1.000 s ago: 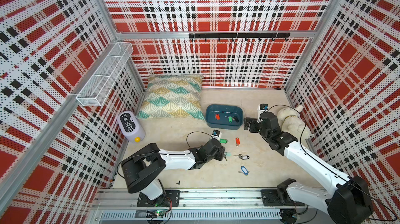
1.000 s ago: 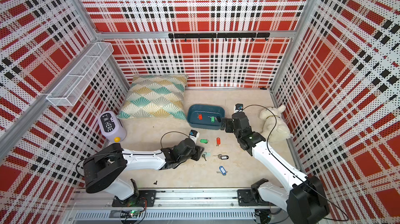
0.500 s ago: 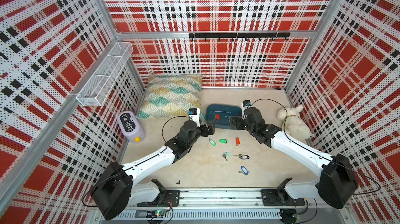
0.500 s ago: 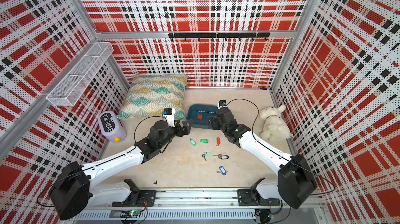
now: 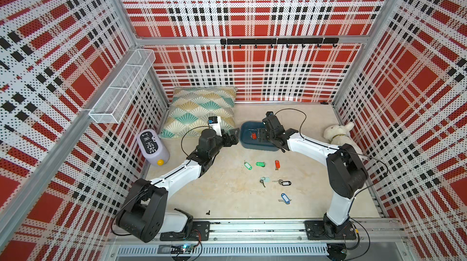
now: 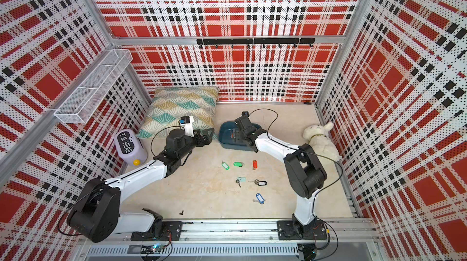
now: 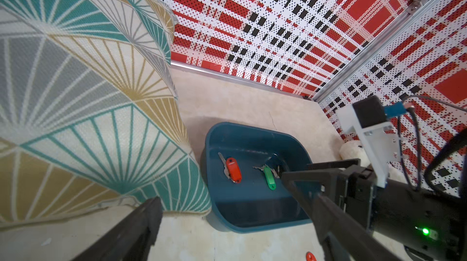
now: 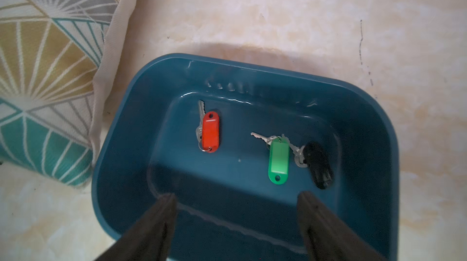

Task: Take the keys out of the storage box
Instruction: Pick up the key from the storage box.

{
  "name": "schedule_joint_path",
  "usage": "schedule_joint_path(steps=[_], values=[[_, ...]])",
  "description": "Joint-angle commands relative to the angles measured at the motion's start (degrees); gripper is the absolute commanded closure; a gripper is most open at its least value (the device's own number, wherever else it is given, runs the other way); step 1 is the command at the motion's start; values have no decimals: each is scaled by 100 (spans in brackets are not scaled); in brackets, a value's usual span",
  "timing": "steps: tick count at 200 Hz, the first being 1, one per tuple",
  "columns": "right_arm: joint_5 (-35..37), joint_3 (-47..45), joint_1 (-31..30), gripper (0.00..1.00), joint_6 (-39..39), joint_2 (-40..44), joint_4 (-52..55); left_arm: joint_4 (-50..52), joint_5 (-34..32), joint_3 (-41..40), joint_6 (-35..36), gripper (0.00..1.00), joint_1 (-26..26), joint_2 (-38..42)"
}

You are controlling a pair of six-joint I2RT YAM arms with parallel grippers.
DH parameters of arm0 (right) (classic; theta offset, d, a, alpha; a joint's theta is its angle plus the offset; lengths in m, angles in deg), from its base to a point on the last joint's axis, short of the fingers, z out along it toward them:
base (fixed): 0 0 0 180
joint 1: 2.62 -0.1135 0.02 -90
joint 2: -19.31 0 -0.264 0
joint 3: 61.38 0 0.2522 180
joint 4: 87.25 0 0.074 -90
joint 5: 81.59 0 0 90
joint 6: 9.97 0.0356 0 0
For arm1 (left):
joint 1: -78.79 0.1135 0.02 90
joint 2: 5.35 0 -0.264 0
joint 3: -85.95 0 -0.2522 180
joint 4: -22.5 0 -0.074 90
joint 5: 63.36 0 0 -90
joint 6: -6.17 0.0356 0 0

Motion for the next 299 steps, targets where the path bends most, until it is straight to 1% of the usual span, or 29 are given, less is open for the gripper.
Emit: schedule_joint_path(steps=[1,34,44,61,64,74,103,130,166,203,251,289,299], values=[[33,271,196,23,175,-336,391,-214,421,189,272,1,158,-151],[-114,378,446,33,269,-589,429,-301,684,257,337,1,368,-359],[-118,510,464,35,269,-707,504,-338,749,247,328,1,423,-400],[-27,746,500,43,269,-938,718,-373,780,240,319,1,488,-444],[0,784,505,43,434,-969,756,-374,784,232,319,1,490,-438],[52,858,541,46,508,-1067,829,-382,782,224,328,1,506,-452],[72,999,590,48,619,-1249,876,-388,813,240,320,1,550,-494],[73,1185,627,53,638,-1457,993,-394,833,243,319,1,569,-516],[48,1200,686,60,658,-1565,983,-392,833,249,311,1,578,-538],[89,1244,710,61,630,-1633,1039,-393,833,257,314,1,593,-542],[69,1360,730,84,577,-1751,1049,-385,806,248,310,1,604,-534],[102,1537,735,98,470,-1838,1110,-383,811,249,308,1,627,-559],[123,1589,732,100,437,-1853,1123,-391,815,252,306,1,635,-560]])
